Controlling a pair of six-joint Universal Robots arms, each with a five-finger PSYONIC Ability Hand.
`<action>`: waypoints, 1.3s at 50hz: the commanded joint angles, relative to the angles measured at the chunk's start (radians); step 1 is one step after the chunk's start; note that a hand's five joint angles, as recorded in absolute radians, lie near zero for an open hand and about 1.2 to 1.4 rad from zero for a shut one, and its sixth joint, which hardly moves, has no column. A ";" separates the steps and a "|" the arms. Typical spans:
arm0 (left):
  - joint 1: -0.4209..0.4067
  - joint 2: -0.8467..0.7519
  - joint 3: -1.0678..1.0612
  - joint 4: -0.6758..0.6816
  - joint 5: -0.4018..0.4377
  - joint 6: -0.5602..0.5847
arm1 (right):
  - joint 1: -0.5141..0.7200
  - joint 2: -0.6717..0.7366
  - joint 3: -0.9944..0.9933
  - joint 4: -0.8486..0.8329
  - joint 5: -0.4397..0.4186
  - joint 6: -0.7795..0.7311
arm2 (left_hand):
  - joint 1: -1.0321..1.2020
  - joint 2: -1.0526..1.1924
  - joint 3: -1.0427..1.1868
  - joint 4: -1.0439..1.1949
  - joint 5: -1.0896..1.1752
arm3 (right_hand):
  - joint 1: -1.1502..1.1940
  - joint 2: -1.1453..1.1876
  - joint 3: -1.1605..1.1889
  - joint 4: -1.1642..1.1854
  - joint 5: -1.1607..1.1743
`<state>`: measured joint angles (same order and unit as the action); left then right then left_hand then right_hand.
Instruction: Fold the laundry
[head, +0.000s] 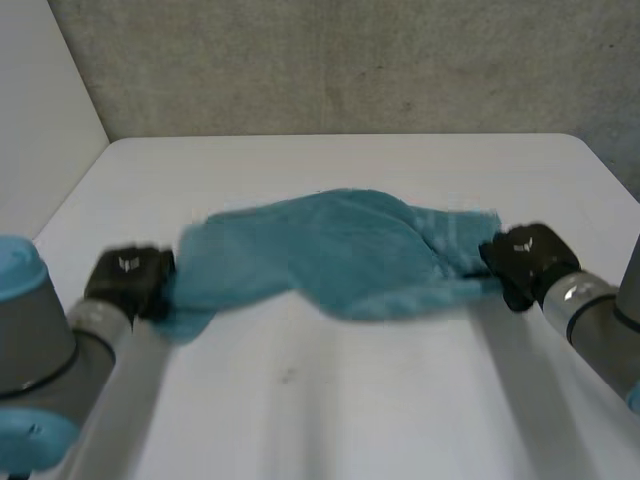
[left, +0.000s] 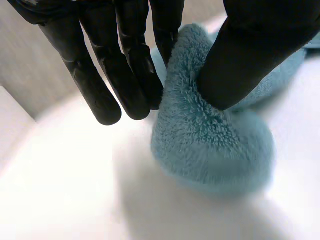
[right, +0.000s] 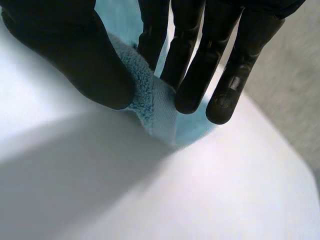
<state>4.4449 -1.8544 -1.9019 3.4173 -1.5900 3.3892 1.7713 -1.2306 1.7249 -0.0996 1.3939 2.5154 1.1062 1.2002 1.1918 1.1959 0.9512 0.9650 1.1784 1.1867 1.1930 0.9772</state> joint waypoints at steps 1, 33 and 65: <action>0.034 0.072 -0.094 -0.204 0.004 0.010 | -0.061 -0.039 0.054 0.003 -0.006 -0.023 | 0.290 0.196 0.204 0.200 0.271 | 0.431 0.218 0.210 0.203 0.245; 0.053 -0.020 0.369 -0.250 0.002 -0.146 | -0.196 -0.038 0.091 -0.192 0.020 -0.009 | -0.602 -0.696 -0.688 -0.692 -0.622 | 0.431 0.218 0.210 0.203 0.245; 0.063 -0.255 0.471 -0.374 0.245 -0.232 | -0.211 0.029 0.028 -0.190 0.062 0.006 | 0.289 0.195 0.204 0.200 0.270 | 0.431 0.218 0.210 0.203 0.245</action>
<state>4.5082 -2.1078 -1.4502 3.0288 -1.3568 3.1459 1.5536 -1.1993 1.7736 -0.2993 1.4564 2.5291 0.7668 0.7370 0.7356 0.7380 0.5572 0.9650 1.1784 1.1867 1.1930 0.9767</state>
